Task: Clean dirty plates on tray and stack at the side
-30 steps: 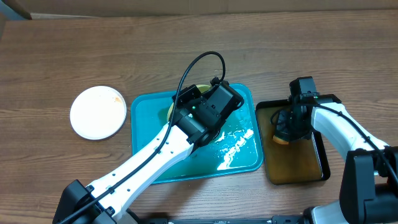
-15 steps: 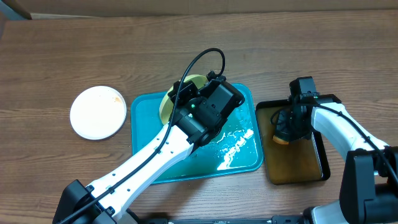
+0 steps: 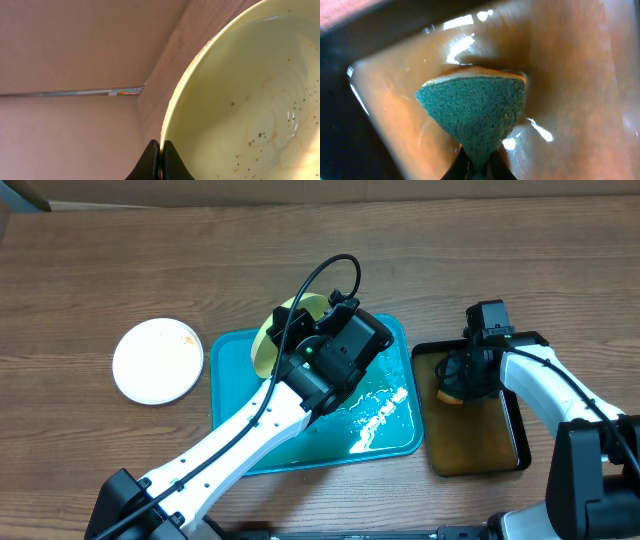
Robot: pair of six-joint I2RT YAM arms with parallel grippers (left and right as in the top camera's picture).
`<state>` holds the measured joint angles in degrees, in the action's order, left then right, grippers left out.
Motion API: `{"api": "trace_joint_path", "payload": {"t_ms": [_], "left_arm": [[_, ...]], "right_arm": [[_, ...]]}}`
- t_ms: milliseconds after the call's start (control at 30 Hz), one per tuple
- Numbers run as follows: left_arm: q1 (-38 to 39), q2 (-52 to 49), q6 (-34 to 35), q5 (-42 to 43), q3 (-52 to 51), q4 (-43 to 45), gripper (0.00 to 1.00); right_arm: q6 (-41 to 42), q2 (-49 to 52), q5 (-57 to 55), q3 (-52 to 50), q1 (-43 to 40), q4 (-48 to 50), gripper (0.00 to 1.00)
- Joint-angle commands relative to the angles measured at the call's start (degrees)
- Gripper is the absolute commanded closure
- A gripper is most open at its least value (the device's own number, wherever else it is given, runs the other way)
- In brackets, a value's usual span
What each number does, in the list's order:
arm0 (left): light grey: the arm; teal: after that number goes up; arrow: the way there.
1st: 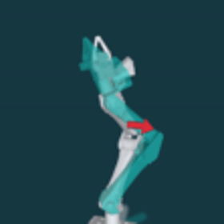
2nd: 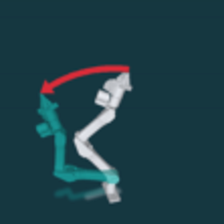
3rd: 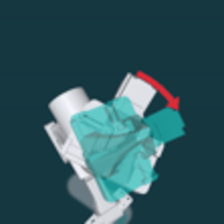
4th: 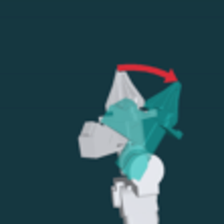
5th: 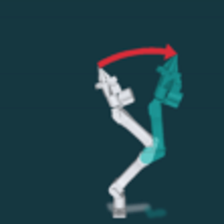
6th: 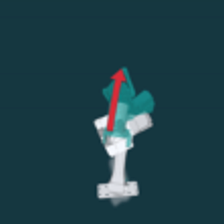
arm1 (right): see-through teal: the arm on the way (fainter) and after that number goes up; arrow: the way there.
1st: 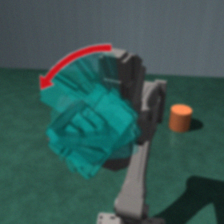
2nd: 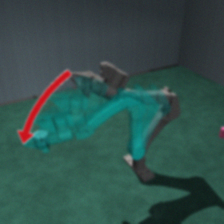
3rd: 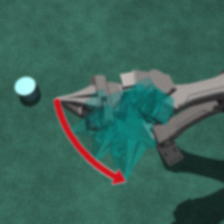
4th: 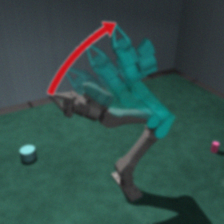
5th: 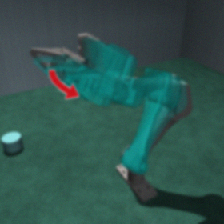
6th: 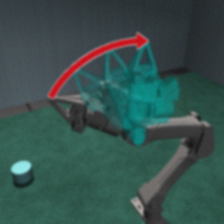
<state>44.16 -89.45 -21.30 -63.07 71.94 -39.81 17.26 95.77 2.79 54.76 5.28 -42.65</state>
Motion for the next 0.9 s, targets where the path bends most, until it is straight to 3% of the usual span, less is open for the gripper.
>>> {"api": "trace_joint_path", "payload": {"t_ms": [0, 267, 433, 700, 867], "left_arm": [[0.0, 1.4, 4.3, -1.9, 0.3, 0.0, 0.96], [0.0, 1.4, 5.3, -1.9, 0.3, -0.5, 0.96], [0.0, 1.4, 5.3, -1.9, 0.3, -0.8, 0.96], [0.0, 1.4, 5.3, -1.8, 0.3, -0.9, 0.96], [0.0, 1.4, 5.3, -0.7, 0.3, -0.9, 0.96]], "right_arm": [[-0.6, 1.8, 0.3, -0.1, 0.0, 1.6, 0.96], [-0.6, 11.0, 0.4, -0.1, 0.0, 3.6, 0.96], [-0.7, 10.3, 0.5, 1.8, -0.1, 1.2, 0.96], [-1.0, 5.7, 0.3, 14.3, -0.6, -10.5, 0.96], [-1.0, 3.4, 0.3, 15.4, -0.6, -14.1, 0.96]]}}
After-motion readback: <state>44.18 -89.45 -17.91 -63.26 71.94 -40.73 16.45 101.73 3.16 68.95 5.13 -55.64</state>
